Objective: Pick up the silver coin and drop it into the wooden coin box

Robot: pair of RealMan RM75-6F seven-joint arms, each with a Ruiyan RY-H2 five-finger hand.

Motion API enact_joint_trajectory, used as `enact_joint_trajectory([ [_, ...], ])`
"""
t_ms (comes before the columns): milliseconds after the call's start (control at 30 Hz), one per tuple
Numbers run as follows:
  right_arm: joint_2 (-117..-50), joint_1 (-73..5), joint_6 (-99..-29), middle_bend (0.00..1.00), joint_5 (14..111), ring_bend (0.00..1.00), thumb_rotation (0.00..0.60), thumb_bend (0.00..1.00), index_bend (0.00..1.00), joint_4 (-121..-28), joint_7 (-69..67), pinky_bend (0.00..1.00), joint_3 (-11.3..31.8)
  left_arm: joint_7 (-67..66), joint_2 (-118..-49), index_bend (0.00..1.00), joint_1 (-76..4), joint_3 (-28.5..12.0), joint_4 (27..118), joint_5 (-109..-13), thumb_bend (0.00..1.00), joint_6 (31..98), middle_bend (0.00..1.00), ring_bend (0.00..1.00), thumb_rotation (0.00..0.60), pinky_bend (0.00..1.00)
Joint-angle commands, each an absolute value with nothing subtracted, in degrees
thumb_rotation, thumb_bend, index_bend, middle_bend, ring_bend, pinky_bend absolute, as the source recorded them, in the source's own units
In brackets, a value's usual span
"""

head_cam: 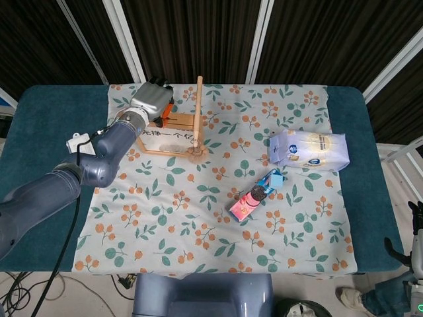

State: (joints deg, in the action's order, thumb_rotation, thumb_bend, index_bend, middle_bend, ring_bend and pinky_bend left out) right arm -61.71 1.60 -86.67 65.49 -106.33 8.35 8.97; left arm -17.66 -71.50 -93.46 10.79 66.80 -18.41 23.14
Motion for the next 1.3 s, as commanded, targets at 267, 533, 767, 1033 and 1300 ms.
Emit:
enact_joint_trajectory([
  [267,-61.7,1.6,-86.7,0.05,65.4,0.00,0.600,0.37,0.10,-106.3,8.4,0.00,9.0,-17.8,-71.9,0.36,-93.9,11.3,66.6,-18.0,0.37,23.2,0.17,0.00,0.600,0.00],
  [533,-61.7,1.6,-86.7,0.05,65.5,0.00,0.600,0.37,0.10,-106.3,8.3,0.00,9.0,-17.7,-71.7,0.35,-94.1,11.4,66.8,-18.0,0.35,23.4,0.17,0.00,0.600,0.00],
  [767,-61.7,1.6,-86.7,0.05,65.5,0.00,0.600,0.37,0.10,-106.3,8.4,0.00,9.0,-17.7,-71.4,0.33,-94.3,11.6,67.2,-17.8,0.35,23.4,0.17,0.00,0.600,0.00],
  [1033,-61.7,1.6,-86.7,0.05,65.4,0.00,0.600,0.37,0.10,-106.4,8.5,0.00,9.0,-17.7,-71.2,0.28,-94.5,12.0,67.3,-17.4,0.35,23.2,0.17,0.00,0.600,0.00],
  [1300,-61.7,1.6,-86.7,0.05,65.3,0.00,0.600,0.37,0.10,-106.5,8.5,0.00,9.0,-17.8,-71.1,0.28,-94.9,12.3,67.6,-17.2,0.35,23.2,0.17,0.00,0.600,0.00],
])
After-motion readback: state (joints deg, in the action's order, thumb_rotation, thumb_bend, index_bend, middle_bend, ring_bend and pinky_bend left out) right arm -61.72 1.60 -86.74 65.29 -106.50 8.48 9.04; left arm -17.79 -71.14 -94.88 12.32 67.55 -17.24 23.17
